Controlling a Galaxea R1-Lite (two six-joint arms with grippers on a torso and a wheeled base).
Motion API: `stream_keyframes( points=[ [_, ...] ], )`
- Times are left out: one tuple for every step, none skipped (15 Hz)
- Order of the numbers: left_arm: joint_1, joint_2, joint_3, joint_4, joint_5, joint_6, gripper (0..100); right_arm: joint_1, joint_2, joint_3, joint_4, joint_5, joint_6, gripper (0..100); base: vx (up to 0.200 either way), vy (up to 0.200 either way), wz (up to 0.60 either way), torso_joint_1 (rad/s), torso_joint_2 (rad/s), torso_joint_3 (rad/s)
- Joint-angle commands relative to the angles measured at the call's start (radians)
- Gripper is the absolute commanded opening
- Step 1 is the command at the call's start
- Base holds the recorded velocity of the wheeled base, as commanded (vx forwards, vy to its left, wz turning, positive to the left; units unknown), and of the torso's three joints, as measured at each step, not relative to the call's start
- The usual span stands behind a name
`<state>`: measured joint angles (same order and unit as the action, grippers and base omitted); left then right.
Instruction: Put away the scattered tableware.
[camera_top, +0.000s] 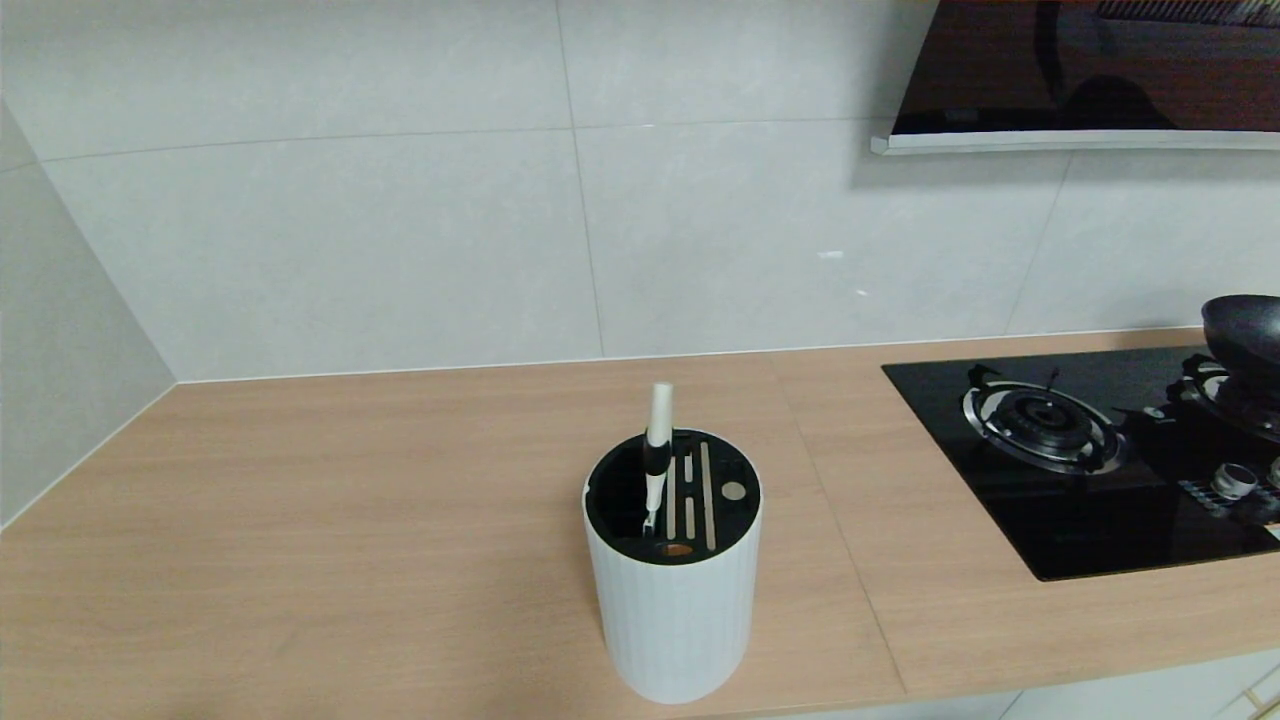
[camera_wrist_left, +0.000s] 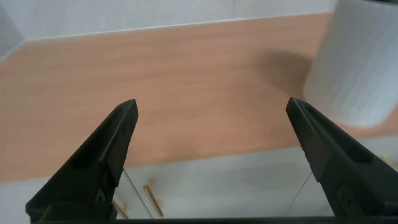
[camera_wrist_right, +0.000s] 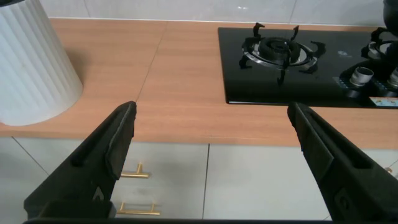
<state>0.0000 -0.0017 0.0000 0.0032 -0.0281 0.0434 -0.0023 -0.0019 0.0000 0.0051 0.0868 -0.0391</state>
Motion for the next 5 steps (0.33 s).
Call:
stream_keyframes(
  points=[
    [0.0,0.002,0.0,0.0,0.0,-0.002,100,-0.001,0.002,0.0,0.004,0.001,-0.001,100,0.0,0.0,0.0,0.0,0.0,0.0],
    [0.0,0.002,0.0,0.0,0.0,-0.013,100,0.001,0.002,0.0,0.004,0.001,-0.001,100,0.0,0.0,0.0,0.0,0.0,0.0],
    [0.0,0.002,0.0,0.0,0.0,-0.033,100,0.001,0.002,0.0,0.004,0.001,-0.001,100,0.0,0.0,0.0,0.0,0.0,0.0],
    [0.0,0.002,0.0,0.0,0.0,-0.034,100,0.001,0.002,0.0,0.004,0.001,0.001,100,0.0,0.0,0.0,0.0,0.0,0.0],
    [0.0,0.002,0.0,-0.002,0.0,-0.034,100,0.001,0.002,0.0,0.004,0.001,-0.001,100,0.0,0.0,0.0,0.0,0.0,0.0]
  ],
)
